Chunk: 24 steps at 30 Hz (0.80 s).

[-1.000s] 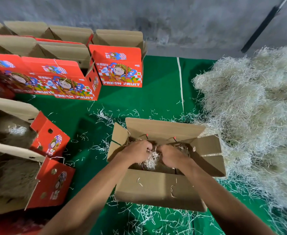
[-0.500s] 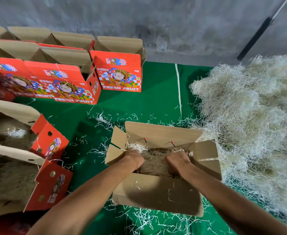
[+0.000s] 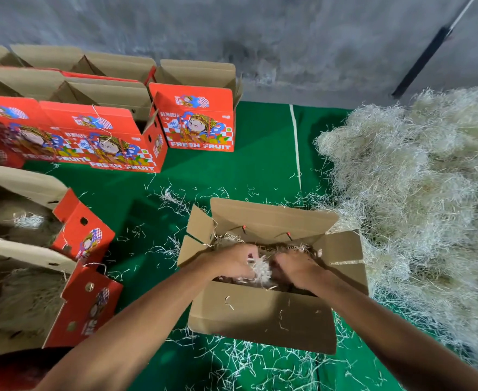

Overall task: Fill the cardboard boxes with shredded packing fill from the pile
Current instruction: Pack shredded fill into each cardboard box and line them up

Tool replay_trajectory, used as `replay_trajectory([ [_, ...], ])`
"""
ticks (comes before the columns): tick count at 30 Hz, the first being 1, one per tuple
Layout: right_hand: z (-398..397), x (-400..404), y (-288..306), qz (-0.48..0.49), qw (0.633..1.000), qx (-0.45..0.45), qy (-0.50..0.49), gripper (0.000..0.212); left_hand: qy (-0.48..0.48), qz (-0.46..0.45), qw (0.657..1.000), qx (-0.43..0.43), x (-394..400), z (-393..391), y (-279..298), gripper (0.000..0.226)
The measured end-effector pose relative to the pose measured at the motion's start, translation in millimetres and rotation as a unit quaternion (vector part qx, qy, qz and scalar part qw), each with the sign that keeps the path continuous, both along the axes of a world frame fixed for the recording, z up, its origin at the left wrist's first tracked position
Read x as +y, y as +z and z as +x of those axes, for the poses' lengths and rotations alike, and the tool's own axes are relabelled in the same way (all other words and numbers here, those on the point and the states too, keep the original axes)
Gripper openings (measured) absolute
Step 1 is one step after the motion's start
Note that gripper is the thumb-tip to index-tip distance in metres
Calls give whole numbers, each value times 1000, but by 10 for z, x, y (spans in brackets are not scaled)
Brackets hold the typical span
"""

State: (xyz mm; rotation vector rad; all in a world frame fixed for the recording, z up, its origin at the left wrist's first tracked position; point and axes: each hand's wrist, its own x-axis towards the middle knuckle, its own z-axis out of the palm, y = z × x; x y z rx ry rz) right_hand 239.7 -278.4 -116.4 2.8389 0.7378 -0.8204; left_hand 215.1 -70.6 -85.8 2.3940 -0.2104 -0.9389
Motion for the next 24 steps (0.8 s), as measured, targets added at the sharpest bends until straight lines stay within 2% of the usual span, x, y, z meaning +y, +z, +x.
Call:
replay_trajectory([
  [4, 47, -53, 21, -125, 991, -11, 56, 47, -98, 124, 985, -73, 61, 24, -26, 35],
  [7, 37, 39, 28, -212, 973, -24, 88, 24, -141, 250, 956, -60, -81, -23, -34, 22],
  [11, 81, 55, 17, -201, 972, -26, 122, 29, -258, 370, 892, -34, -68, -9, -140, 27],
  [13, 79, 5, 86, -148, 985, 0, 90, 40, -261, 362, 895, -24, -26, 29, -120, 30],
  [15, 39, -57, 190, -70, 996, 41, 25, 45, -230, 317, 920, 12, -3, 57, -66, 30],
  [17, 43, -113, 260, -37, 994, 103, -19, 48, -170, 254, 952, 13, -36, 86, -21, 22],
  [18, 66, -122, 296, -20, 994, 101, -25, 41, -134, 229, 964, -24, -57, 103, 5, 16],
  [20, 151, -82, 338, 26, 999, 7, -25, 28, -74, 200, 969, -127, -88, 145, -2, 11],
  [21, 162, -76, 323, 8, 999, -46, -11, 27, -65, 197, 968, -144, -100, 156, -41, 19],
  [22, 163, -41, 296, -39, 997, -61, -7, 28, -68, 212, 967, -124, -100, 164, -110, 30],
  [24, 103, 13, 161, -120, 993, -6, -18, 30, -116, 291, 949, -42, -86, 156, -242, 42],
])
